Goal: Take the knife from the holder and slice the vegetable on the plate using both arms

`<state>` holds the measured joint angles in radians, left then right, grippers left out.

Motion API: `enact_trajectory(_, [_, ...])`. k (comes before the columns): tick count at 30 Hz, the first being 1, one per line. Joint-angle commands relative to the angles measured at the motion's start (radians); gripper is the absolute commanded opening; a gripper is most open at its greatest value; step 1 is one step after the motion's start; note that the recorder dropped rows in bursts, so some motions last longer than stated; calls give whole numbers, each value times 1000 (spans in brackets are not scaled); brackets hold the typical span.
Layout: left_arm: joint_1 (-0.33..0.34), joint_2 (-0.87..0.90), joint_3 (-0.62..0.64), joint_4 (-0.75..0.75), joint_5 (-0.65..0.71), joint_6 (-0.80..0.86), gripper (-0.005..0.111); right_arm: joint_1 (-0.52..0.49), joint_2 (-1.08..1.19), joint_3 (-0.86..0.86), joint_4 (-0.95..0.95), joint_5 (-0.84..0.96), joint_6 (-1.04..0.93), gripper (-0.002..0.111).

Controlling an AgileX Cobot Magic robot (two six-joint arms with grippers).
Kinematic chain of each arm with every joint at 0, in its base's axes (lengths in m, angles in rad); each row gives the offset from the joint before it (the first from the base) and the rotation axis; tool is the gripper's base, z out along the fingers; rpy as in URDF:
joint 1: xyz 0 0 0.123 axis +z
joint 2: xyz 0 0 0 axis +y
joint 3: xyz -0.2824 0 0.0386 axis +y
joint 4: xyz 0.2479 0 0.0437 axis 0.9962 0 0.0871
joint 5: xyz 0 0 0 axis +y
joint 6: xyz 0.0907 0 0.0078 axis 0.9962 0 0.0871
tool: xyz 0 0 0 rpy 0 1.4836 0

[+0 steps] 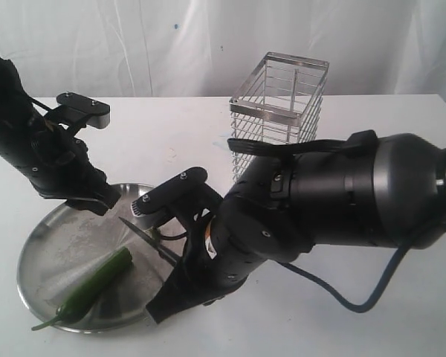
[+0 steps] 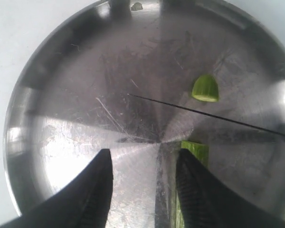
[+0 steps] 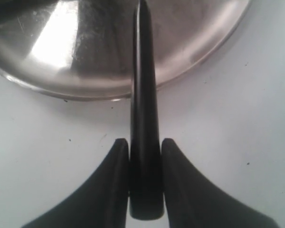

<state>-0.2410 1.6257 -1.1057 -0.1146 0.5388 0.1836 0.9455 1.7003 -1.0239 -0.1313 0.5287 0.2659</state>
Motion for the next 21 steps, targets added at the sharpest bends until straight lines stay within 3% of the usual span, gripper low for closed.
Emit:
enact_trajectory(1, [0, -12, -1, -15, 8, -12, 48, 1, -33, 8, -69, -23, 59, 0])
enact_trajectory(11, [0, -12, -1, -15, 8, -12, 48, 0, -47, 11, -211, 7, 162, 0])
enact_trajectory(21, [0, -12, -1, -19, 8, -12, 48, 0, -33, 25, -182, 14, 166, 0])
